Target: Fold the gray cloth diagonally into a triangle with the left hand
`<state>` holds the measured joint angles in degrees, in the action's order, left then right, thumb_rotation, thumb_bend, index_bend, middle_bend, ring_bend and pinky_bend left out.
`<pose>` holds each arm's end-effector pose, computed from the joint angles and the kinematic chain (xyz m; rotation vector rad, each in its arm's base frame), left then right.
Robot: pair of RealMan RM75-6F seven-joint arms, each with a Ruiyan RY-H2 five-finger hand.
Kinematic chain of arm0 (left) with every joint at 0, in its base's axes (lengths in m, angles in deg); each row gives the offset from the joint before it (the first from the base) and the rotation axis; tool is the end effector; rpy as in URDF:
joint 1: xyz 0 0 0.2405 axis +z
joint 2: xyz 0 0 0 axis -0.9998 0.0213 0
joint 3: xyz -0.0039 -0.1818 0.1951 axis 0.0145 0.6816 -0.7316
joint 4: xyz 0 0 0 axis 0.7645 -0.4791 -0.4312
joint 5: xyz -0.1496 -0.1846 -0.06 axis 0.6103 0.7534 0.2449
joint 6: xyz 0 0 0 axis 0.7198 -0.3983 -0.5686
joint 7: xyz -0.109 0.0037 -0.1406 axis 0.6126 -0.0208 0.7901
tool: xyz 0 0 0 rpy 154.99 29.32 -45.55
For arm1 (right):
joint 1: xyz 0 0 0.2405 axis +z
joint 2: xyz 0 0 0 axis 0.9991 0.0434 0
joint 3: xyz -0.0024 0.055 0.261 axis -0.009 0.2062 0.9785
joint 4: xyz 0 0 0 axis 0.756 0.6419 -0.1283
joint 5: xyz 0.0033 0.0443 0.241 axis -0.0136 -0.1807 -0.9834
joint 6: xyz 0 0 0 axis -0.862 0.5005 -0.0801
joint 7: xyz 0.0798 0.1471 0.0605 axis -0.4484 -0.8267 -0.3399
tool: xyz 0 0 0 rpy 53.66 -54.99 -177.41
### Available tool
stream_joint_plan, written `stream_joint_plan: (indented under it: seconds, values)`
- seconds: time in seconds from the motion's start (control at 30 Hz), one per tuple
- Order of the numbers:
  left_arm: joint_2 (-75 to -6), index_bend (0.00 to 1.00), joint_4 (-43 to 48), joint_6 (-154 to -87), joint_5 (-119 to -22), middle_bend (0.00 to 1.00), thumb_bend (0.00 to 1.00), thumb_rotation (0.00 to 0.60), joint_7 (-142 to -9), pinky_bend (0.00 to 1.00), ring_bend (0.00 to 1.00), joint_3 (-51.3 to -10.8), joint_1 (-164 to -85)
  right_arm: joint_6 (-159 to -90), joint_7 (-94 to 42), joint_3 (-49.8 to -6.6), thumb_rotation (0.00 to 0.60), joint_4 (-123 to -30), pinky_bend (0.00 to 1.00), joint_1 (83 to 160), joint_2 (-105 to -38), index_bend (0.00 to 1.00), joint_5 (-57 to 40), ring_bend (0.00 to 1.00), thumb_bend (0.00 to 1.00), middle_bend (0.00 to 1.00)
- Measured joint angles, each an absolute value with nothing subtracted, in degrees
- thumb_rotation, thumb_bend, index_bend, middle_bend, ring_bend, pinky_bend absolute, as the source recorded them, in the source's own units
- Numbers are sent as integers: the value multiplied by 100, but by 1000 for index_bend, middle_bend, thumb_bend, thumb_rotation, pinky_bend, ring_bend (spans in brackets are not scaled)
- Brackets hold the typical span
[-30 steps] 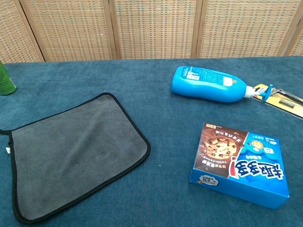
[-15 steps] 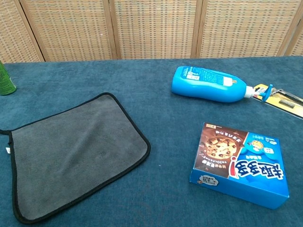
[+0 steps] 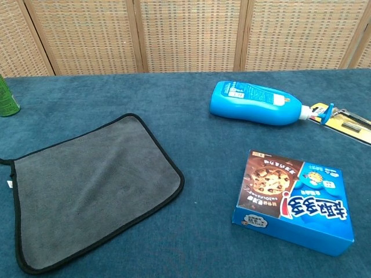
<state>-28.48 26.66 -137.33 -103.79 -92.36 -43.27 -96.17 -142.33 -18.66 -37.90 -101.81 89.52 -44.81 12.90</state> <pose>-0.2778 0.1931 0.0440 -1.7011 -0.8336 -0.8434 -0.3396 -0.1898 0.1468 1.4232 -0.9429 0.7169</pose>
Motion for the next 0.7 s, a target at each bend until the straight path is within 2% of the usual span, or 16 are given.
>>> stream_joint_plan:
  seconds: [0.4, 0.7]
  values:
    - [-3246, 346, 2540, -13303, -10572, 0, 264, 600, -9832, 0, 0, -4640, -9650, -14247, -1977, -3776, 600, -10152, 0, 8940, -4454, 0, 1282, 0, 0, 0]
    - [-3620, 349, 2345, -13070, -10498, 0, 264, 600, -10034, 0, 0, -4628, -9718, -14249, -1995, -3763, 600, -10151, 0, 8942, -4448, 0, 1269, 0, 0, 0]
